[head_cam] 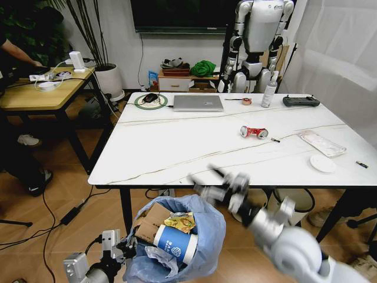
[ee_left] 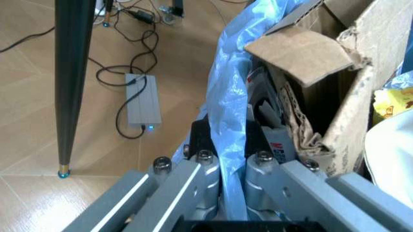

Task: Pick up the trash bin and place the trash from the table into it.

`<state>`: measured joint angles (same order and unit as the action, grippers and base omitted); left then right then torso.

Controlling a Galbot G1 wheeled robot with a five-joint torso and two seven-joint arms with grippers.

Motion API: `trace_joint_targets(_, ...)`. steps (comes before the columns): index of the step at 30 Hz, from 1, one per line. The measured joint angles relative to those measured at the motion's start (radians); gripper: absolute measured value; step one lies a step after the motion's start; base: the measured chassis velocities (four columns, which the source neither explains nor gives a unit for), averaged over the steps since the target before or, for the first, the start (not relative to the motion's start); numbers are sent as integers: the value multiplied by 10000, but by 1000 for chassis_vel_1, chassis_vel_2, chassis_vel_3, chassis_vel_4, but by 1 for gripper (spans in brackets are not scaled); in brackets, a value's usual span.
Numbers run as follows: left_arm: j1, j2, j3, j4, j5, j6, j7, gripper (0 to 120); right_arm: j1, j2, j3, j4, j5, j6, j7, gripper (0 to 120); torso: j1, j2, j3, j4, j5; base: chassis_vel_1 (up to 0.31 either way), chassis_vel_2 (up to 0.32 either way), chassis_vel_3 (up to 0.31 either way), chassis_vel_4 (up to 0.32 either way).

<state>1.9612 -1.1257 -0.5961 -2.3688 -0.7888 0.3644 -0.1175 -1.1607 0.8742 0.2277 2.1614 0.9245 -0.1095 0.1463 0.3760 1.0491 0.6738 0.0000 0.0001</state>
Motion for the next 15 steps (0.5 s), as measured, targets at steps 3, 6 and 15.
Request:
trace_joint_targets(3,5,-38,-24,-14,21,-10,20,0,449,62,425,-814,1,-34,206,100,0,0,0,-2,2,0,0,0,0)
trace_joint_targets(6,-8,-82,-41,-21,52,-18,32,0,1082,143,779,-1757,-78,-293,225,100,0,0,0,-3,2,0,0,0,0)
trace_joint_targets(15,12,-170,-100,-89,96,-33,46,0,2589,278,987,-4028,-1332,-1466,-63,100,0,0,-1,1,0,0,0,0,0)
